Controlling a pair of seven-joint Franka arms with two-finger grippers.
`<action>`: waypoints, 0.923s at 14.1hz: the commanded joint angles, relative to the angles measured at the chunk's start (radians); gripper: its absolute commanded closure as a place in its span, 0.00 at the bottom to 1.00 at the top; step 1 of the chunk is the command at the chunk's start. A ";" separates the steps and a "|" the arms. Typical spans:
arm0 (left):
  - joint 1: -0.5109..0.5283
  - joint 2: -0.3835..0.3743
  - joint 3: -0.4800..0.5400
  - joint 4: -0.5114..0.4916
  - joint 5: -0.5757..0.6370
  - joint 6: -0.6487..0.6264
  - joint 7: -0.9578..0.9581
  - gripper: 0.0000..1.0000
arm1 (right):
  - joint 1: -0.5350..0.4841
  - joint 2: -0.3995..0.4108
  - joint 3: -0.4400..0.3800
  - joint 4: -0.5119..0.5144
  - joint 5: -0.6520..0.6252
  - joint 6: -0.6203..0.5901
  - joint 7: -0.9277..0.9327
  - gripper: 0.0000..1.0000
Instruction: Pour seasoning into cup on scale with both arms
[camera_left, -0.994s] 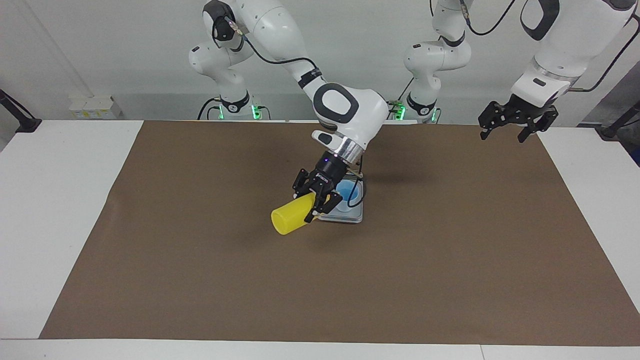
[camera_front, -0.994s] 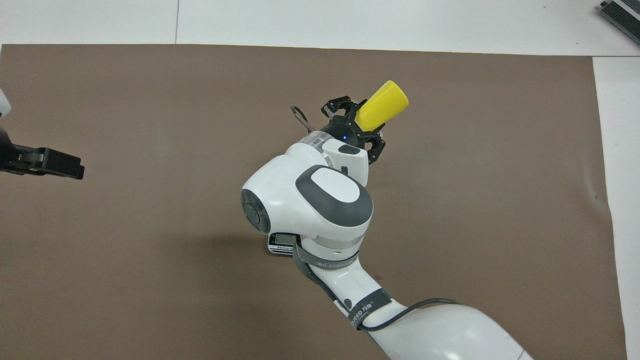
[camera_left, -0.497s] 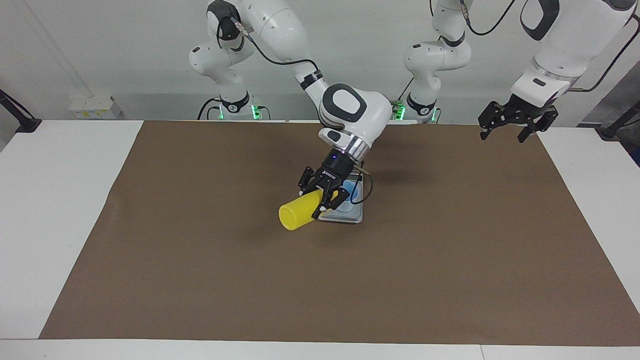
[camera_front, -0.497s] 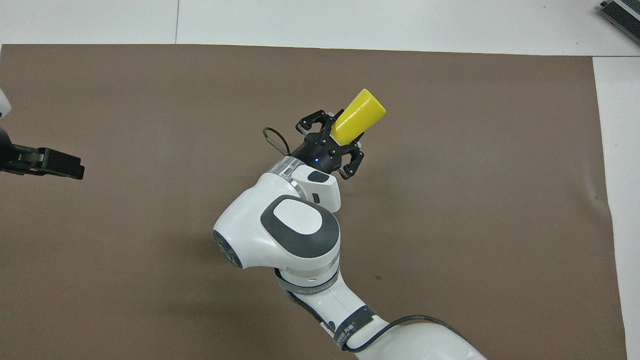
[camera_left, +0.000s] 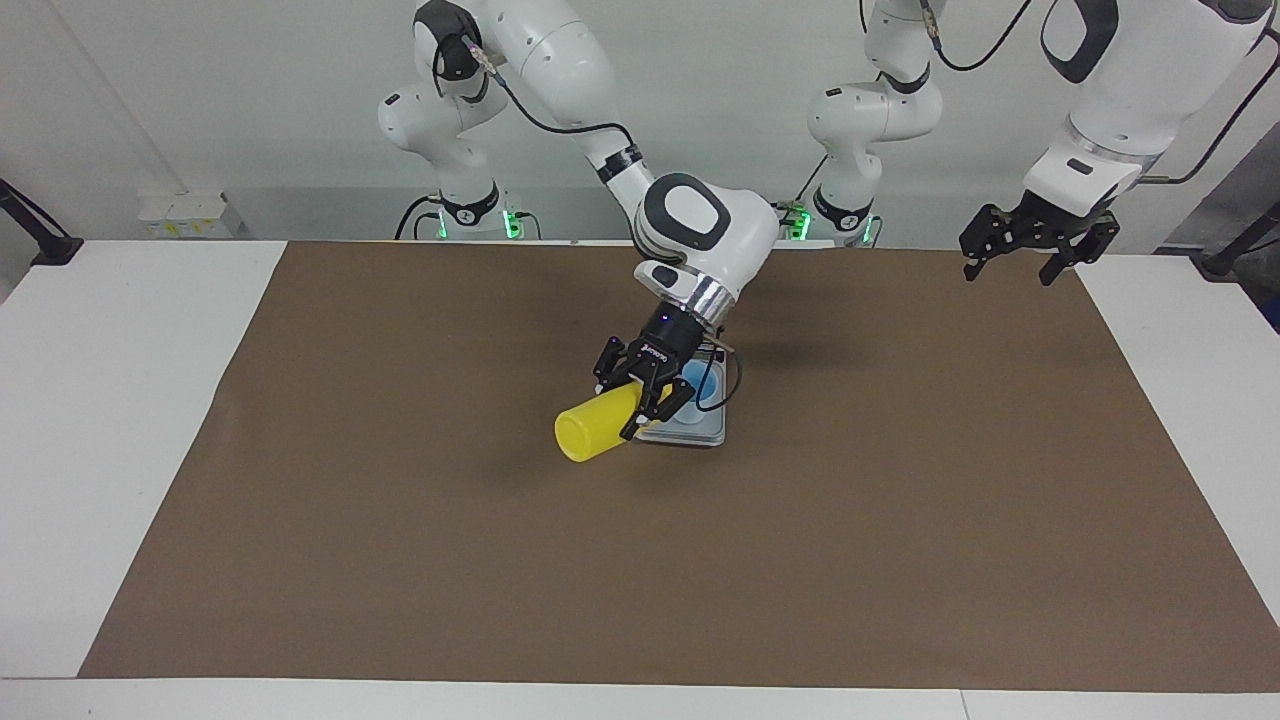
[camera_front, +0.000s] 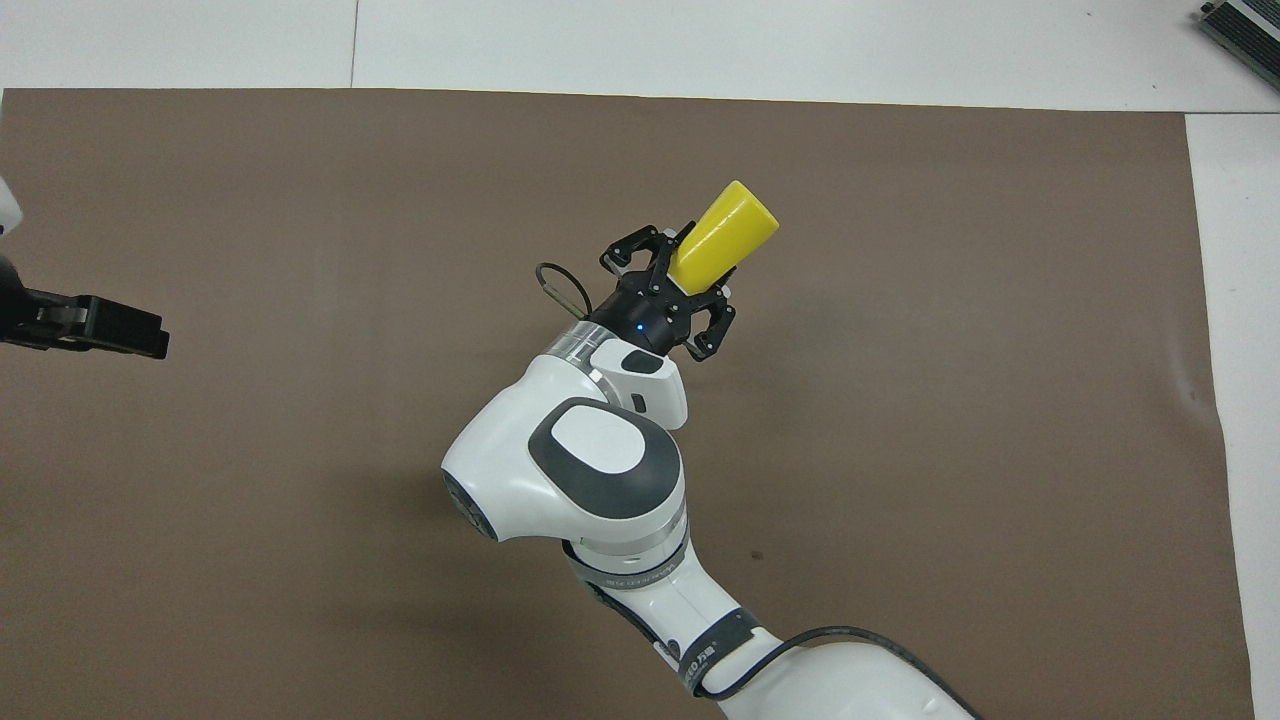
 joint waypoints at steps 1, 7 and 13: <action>0.013 -0.040 -0.005 -0.052 0.016 0.031 0.000 0.00 | -0.016 -0.029 0.005 -0.020 -0.019 0.011 0.038 1.00; 0.011 -0.041 -0.005 -0.066 0.005 0.083 -0.001 0.00 | -0.062 -0.048 0.007 -0.034 0.091 0.014 0.021 1.00; 0.013 0.000 -0.003 -0.008 0.000 0.034 -0.001 0.00 | -0.172 -0.173 0.008 -0.117 0.433 0.049 -0.109 1.00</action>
